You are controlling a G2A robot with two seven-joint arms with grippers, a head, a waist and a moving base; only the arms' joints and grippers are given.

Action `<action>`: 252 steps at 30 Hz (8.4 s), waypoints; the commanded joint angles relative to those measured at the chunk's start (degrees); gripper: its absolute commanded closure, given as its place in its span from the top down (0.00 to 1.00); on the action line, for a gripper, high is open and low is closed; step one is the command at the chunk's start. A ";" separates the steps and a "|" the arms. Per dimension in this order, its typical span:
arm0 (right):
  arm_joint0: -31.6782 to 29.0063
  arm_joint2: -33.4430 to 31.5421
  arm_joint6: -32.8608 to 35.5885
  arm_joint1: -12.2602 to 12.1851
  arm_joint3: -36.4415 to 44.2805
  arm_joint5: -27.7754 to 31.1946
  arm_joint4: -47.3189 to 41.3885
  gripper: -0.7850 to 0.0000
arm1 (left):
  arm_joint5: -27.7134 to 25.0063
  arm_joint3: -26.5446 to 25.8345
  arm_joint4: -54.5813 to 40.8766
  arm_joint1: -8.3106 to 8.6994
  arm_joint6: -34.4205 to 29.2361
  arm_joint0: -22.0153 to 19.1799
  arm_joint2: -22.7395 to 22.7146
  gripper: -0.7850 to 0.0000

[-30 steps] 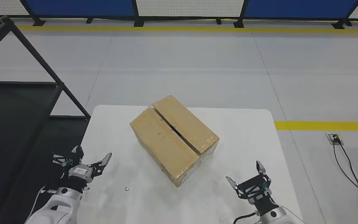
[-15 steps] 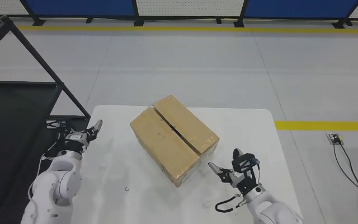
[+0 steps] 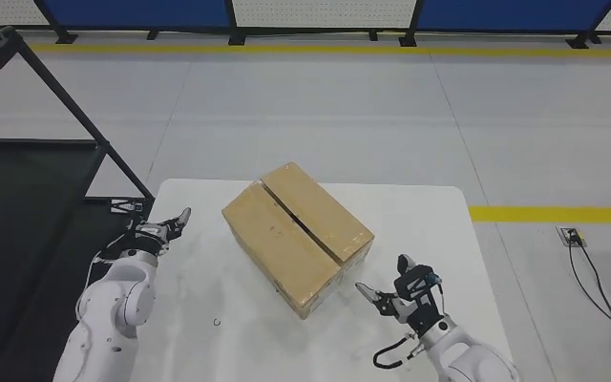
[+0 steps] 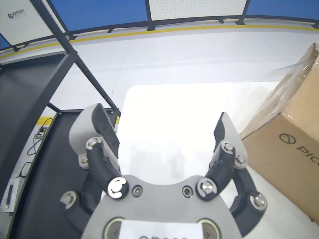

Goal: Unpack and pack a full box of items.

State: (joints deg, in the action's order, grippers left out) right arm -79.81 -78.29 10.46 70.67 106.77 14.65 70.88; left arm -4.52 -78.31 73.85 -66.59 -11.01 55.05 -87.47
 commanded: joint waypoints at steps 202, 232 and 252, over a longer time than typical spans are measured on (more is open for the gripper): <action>-14.91 -10.16 -1.79 -1.73 13.71 -4.82 -3.70 1.00 | 16.83 38.98 48.70 -5.90 35.78 -23.29 32.41 1.00; -17.92 -9.83 -2.33 -1.49 16.44 -7.07 -1.64 1.00 | 6.30 51.01 35.87 -9.31 47.86 -30.02 32.51 1.00; -17.20 -9.36 -1.53 -1.35 16.79 -7.16 -1.14 1.00 | 17.74 54.61 31.28 -9.68 53.15 -28.44 29.96 1.00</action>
State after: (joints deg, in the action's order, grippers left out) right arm -97.13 -87.66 8.85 69.31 123.64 7.43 69.83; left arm 12.80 -23.84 105.24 -76.45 41.77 26.34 -57.21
